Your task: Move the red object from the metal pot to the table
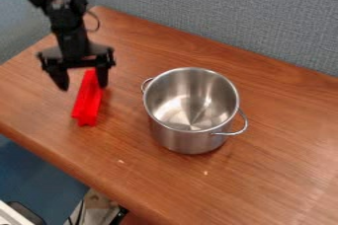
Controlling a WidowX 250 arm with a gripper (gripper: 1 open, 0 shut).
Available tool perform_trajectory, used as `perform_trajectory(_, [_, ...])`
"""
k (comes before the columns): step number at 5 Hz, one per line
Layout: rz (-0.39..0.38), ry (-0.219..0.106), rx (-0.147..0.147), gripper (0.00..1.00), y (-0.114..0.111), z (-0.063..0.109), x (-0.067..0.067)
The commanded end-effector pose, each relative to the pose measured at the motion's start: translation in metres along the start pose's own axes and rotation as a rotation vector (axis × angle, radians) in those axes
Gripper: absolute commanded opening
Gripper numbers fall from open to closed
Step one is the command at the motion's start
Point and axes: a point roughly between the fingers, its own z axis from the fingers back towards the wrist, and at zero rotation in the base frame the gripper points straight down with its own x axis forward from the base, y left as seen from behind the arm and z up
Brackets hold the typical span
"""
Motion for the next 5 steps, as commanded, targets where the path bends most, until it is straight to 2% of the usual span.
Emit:
perform_trajectory(1, [-0.026,-0.034,0.047,1.00,-0.003,0.013,0.028])
perform_trajectory(2, [0.007,-0.019,0.031,1.00,-0.003,-0.002,0.017])
perform_trajectory(3, [0.008,-0.005,0.014,1.00,-0.004,-0.018,0.007])
perform_trajectory(4, [0.017,-0.003,-0.011,1.00,-0.008,-0.013,0.004])
perform_trajectory(5, [-0.008,-0.006,-0.026,1.00,-0.003,-0.014,0.014])
